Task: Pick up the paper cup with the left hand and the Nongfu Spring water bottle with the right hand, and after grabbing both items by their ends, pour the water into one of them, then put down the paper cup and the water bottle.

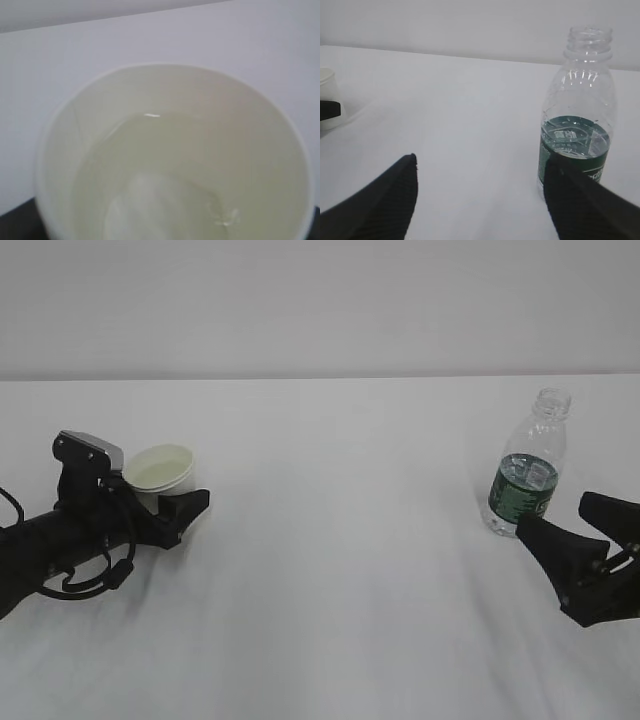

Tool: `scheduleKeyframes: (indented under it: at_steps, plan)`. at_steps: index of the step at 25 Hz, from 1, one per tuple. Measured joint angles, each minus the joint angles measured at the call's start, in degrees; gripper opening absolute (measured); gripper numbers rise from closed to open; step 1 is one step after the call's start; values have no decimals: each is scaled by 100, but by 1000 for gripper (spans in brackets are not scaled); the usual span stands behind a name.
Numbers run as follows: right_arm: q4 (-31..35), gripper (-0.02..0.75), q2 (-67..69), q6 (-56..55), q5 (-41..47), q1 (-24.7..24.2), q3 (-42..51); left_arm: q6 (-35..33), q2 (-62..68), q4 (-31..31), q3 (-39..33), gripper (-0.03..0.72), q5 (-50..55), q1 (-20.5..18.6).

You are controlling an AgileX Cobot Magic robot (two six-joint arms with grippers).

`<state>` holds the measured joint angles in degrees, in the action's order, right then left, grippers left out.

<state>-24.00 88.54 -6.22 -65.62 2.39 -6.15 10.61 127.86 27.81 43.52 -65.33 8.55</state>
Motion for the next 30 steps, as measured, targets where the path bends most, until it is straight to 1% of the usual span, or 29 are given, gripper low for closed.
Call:
scheduleKeyframes:
  at_steps: [13,23,30]
  plan:
    - [0,588,0,-12,0,0,0,0,0,11,-44,676,-13,0]
    - [0,588,0,-12,0,0,0,-16,-226,-221,-532,675,-27,0]
    - [0,588,0,-553,0,0,0,-26,-658,-389,-921,662,-27,0]
